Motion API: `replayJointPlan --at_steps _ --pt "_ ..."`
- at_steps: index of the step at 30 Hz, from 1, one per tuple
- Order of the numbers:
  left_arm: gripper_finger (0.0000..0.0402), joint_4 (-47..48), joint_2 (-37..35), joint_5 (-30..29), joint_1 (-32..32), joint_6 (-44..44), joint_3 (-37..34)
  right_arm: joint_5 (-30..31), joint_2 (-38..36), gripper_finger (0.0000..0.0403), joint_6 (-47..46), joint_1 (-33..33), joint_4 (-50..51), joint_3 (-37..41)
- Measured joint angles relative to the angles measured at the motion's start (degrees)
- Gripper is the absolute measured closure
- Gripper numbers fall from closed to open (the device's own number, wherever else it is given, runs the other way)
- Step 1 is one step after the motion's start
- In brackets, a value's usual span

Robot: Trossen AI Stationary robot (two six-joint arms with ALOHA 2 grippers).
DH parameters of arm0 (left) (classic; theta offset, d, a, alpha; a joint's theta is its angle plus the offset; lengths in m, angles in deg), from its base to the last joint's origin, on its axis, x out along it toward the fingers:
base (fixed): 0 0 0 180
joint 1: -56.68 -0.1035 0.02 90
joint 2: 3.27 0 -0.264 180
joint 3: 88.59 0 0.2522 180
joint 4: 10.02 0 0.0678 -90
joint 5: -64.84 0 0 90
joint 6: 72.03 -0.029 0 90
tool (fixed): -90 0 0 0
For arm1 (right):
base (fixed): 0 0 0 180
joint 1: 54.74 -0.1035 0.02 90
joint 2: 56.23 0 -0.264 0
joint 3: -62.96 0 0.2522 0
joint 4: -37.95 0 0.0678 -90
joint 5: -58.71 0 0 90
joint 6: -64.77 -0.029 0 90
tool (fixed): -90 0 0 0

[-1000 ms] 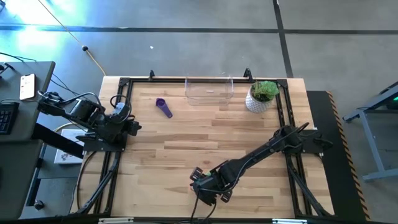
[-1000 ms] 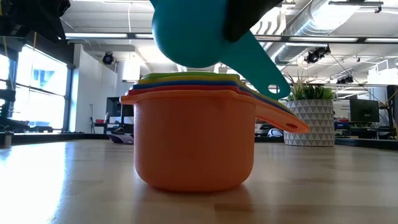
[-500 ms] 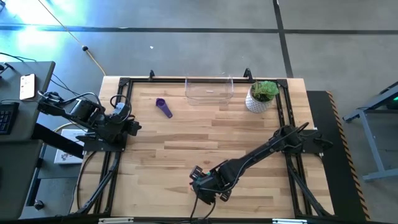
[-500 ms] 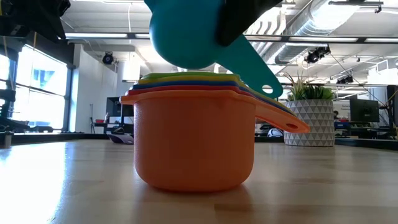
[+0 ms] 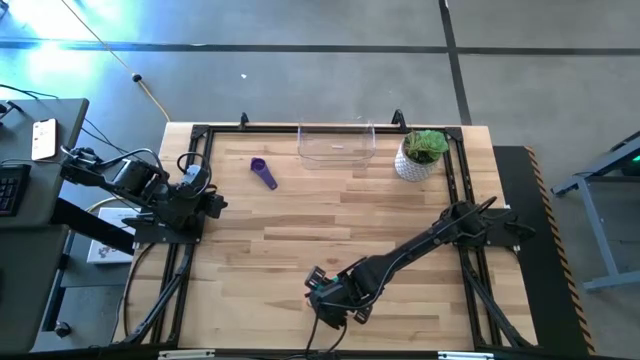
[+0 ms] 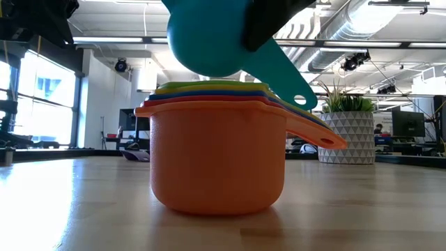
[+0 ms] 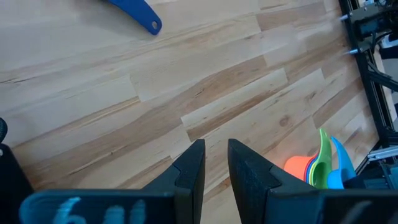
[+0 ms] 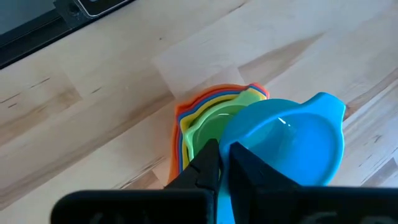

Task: Nest measuring cups in basket
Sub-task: Stack the light blue measuring cup on top of the green measuring cup, then move the stacked measuring cups to the center of the table

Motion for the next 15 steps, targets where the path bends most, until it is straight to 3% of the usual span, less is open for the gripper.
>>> replayJointPlan --at_steps 10,15 --pt "0.0341 0.0 0.0 0.02 0.0 0.01 0.0 -0.04 0.0 0.035 0.0 -0.02 0.15 0.0" --pt "0.0341 0.0 0.0 0.02 0.0 -0.01 0.0 0.37 0.0 0.0344 -0.02 -0.02 0.16 0.0"
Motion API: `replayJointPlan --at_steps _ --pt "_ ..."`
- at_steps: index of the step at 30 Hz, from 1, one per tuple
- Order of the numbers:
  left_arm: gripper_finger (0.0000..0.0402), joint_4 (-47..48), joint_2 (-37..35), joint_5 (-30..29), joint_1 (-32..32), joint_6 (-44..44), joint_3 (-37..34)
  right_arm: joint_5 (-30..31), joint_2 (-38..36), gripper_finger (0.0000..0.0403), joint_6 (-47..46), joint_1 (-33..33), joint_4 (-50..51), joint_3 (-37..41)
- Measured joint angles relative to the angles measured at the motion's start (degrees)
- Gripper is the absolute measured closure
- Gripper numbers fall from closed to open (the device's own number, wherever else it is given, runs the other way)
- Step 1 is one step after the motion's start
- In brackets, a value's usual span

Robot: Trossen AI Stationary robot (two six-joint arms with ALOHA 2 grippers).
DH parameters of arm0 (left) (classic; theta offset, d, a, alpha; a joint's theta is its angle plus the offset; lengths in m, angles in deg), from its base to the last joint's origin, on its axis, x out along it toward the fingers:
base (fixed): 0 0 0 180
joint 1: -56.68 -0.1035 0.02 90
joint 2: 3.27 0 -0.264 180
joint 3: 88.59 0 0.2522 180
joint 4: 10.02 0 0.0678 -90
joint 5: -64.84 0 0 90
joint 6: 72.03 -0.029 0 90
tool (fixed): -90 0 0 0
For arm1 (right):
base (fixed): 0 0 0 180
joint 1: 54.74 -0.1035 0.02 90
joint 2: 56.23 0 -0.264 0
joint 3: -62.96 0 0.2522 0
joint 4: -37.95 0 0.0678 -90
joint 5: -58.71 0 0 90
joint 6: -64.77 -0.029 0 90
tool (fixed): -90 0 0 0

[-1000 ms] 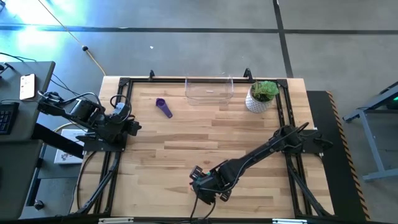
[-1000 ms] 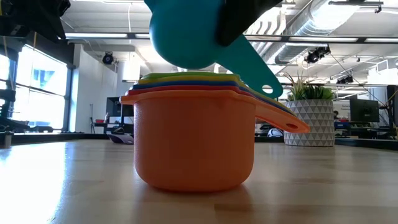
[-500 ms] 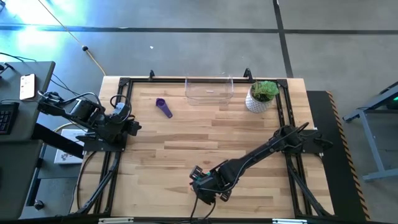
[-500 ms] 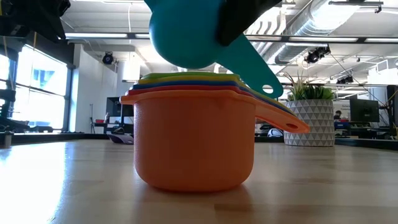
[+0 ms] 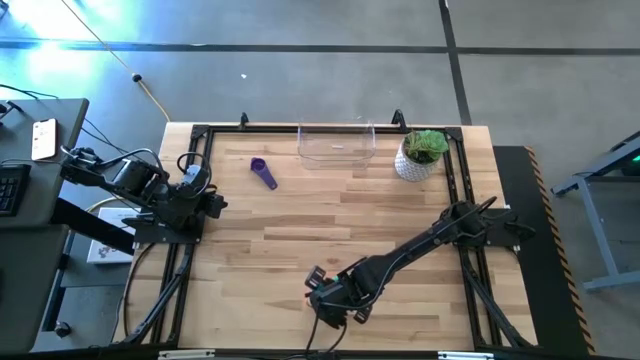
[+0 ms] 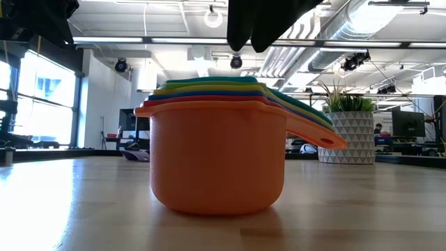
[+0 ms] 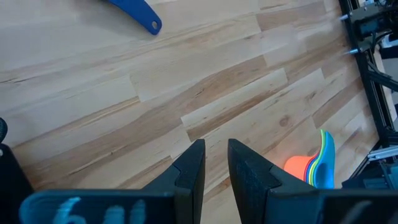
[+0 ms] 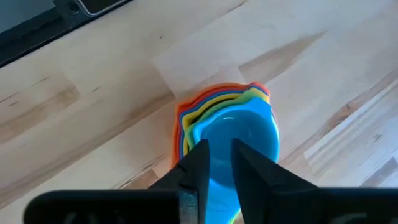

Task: Nest measuring cups in basket
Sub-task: Move the stacked measuring cups to the center of the table

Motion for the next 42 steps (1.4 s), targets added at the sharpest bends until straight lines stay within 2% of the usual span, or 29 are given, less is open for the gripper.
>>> replayJointPlan --at_steps 3,6,10,13,17,22,33,42 --pt "0.0341 0.01 0.0 0.0 0.0 -0.03 0.0 1.68 0.0 0.0344 -2.04 0.0 0.56 0.0" --pt "0.0341 0.0 0.0 0.02 0.0 -0.02 0.0 1.59 0.0 0.0343 -11.88 0.0 2.3 0.01" --pt "0.0341 0.0 -0.02 0.02 0.0 -0.02 0.0 -2.67 0.0 0.0343 -28.7 0.0 6.85 0.02" --pt "0.0341 0.01 0.0 0.02 0.0 -0.04 0.0 -5.39 0.0 0.0343 -34.48 -0.3 8.46 0.04" --pt "0.0341 0.02 0.0 0.0 0.02 -0.06 0.0 -9.46 0.56 0.0343 -35.02 -0.91 5.08 0.04" --pt "0.0341 -0.03 -0.02 0.02 0.02 -0.06 0.0 -10.97 3.12 0.0343 -37.49 -1.8 1.45 0.04" --pt "0.0341 -0.18 0.0 0.02 0.02 -0.11 0.0 -9.2 6.05 0.0343 -31.75 -1.58 -4.68 0.07" --pt "0.0341 -0.31 0.0 0.39 0.02 -0.09 0.0 -6.01 8.06 0.0343 -33.22 0.12 -5.04 0.09"
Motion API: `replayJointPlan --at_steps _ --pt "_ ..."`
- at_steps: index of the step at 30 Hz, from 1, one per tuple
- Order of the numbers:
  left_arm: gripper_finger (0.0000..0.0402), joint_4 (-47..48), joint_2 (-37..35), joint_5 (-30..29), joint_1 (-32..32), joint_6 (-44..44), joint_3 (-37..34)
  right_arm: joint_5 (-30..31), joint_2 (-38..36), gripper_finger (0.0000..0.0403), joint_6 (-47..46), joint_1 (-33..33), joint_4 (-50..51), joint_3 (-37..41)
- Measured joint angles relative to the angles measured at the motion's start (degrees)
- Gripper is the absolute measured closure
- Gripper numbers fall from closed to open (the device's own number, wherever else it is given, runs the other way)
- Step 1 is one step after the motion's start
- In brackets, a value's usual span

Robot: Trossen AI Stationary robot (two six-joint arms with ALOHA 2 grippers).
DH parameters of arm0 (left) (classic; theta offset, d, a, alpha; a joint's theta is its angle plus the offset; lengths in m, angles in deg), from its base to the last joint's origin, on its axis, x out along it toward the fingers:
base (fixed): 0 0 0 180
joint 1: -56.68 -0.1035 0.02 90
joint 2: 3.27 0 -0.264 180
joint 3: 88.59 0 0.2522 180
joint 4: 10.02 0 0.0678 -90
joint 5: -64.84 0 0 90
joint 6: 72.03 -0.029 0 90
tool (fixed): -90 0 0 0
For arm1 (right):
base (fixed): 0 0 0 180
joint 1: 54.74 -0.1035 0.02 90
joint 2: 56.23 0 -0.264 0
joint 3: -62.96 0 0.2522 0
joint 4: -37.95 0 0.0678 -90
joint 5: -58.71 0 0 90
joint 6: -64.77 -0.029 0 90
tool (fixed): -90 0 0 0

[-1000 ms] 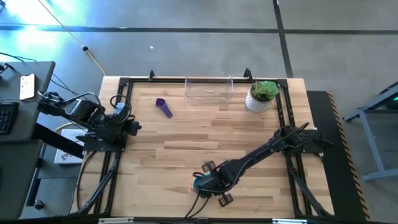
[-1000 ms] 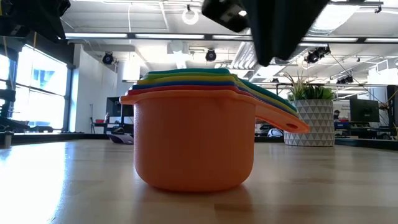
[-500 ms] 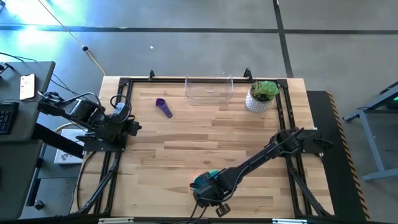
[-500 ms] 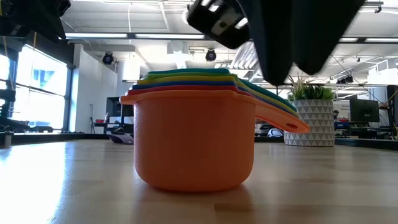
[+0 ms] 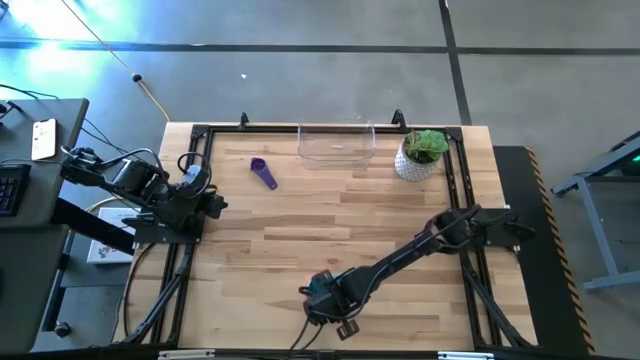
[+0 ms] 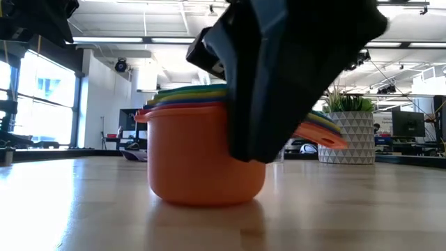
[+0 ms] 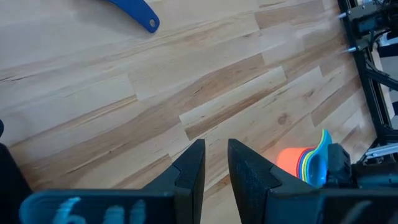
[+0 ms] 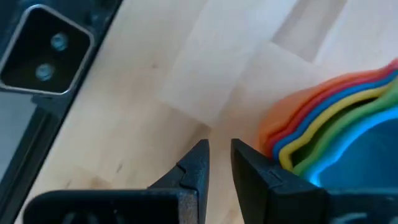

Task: Nest measuring cups in basket
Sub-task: Move the stacked measuring cups to the center of the table

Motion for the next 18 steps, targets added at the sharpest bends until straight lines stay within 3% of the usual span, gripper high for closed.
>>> replayJointPlan --at_steps 18 --pt "0.0341 0.0 0.0 0.03 0.0 -0.96 0.0 4.67 0.01 0.0343 0.97 10.25 4.56 0.0"
